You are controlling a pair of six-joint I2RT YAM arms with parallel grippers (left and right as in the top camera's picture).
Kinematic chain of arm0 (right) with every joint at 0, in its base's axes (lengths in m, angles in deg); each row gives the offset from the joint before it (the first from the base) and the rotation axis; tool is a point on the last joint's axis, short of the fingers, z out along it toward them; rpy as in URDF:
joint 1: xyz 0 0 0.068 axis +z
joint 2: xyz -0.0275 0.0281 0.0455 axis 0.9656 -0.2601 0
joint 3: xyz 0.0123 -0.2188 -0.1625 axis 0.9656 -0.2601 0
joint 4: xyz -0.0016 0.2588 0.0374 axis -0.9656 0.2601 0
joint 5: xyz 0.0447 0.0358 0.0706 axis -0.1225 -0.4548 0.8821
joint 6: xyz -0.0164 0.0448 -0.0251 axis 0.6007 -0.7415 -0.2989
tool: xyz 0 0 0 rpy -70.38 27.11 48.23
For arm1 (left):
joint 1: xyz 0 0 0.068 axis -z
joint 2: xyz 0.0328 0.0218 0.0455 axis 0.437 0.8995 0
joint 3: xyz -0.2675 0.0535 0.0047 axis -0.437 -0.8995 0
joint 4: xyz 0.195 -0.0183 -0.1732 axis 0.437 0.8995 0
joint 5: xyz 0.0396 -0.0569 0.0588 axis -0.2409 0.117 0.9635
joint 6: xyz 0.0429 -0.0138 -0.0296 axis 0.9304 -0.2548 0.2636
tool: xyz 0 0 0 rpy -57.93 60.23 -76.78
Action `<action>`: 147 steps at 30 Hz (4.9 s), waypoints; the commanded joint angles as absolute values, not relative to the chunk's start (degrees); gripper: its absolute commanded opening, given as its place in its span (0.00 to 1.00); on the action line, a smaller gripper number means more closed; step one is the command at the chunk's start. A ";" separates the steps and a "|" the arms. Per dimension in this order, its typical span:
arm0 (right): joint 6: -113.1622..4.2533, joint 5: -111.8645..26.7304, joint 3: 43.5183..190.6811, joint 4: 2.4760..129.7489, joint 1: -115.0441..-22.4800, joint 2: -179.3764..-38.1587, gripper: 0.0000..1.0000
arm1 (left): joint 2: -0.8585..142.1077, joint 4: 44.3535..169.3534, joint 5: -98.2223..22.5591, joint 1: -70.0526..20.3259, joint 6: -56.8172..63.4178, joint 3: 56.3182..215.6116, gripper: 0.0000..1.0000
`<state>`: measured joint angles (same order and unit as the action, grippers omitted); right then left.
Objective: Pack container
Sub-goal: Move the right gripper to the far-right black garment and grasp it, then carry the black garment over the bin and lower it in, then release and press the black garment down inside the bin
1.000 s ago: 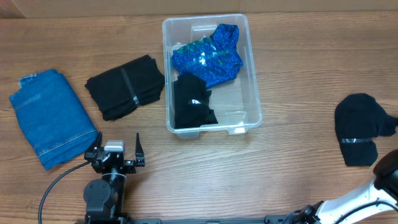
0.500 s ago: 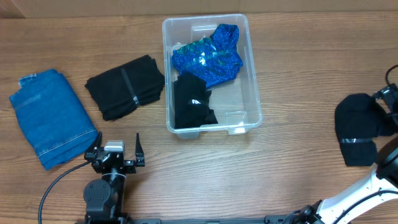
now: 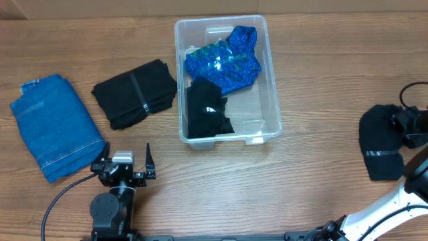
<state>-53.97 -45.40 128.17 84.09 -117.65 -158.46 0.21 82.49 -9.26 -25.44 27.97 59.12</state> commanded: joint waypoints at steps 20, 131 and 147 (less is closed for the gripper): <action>-50.89 -24.79 152.69 112.70 -114.10 -153.50 0.04 | 0.04 82.38 -8.74 -25.14 29.26 58.81 1.00; -43.50 -53.94 133.11 77.05 -49.43 -145.02 0.04 | 0.39 82.38 -8.74 -25.14 29.26 58.81 1.00; -43.59 -56.59 133.63 78.73 -50.30 -159.18 0.04 | 0.39 82.38 -8.74 -25.14 29.26 58.81 1.00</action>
<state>-43.90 -55.34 133.42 78.78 -49.89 -159.51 0.28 82.49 -9.24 -25.44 27.97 59.12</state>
